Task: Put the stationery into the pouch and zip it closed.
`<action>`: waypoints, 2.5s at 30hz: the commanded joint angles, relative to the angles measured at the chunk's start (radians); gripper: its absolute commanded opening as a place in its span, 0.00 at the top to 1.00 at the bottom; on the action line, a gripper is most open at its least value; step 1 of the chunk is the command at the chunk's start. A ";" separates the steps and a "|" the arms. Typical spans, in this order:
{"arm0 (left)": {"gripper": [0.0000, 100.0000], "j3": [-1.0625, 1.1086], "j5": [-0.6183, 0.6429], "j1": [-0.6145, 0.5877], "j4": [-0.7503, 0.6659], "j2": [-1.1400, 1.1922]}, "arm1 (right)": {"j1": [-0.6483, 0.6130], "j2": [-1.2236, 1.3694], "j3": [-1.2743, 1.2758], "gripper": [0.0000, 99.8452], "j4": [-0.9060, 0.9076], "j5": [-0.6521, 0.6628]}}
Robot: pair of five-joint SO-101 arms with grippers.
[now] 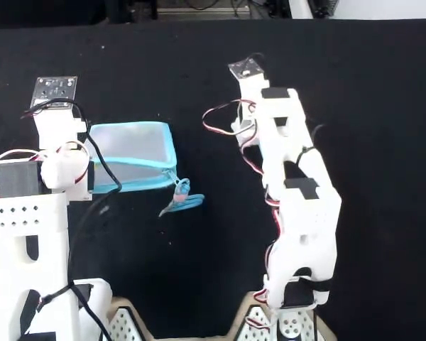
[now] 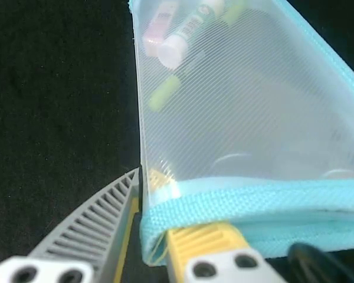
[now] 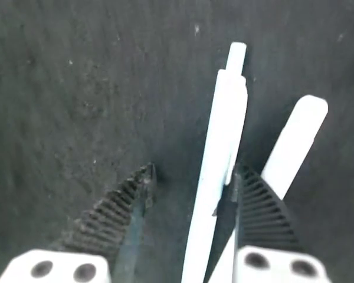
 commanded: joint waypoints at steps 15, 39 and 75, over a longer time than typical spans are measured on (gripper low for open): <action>0.97 0.008 0.005 -0.005 0.005 0.000 | 0.092 -0.349 0.111 0.99 0.241 0.060; 0.97 0.008 0.003 -0.005 0.006 0.000 | 0.686 -0.762 0.935 0.86 -0.080 0.370; 0.97 0.008 0.006 -0.005 0.005 0.003 | 0.640 -0.737 0.849 0.99 -0.150 0.493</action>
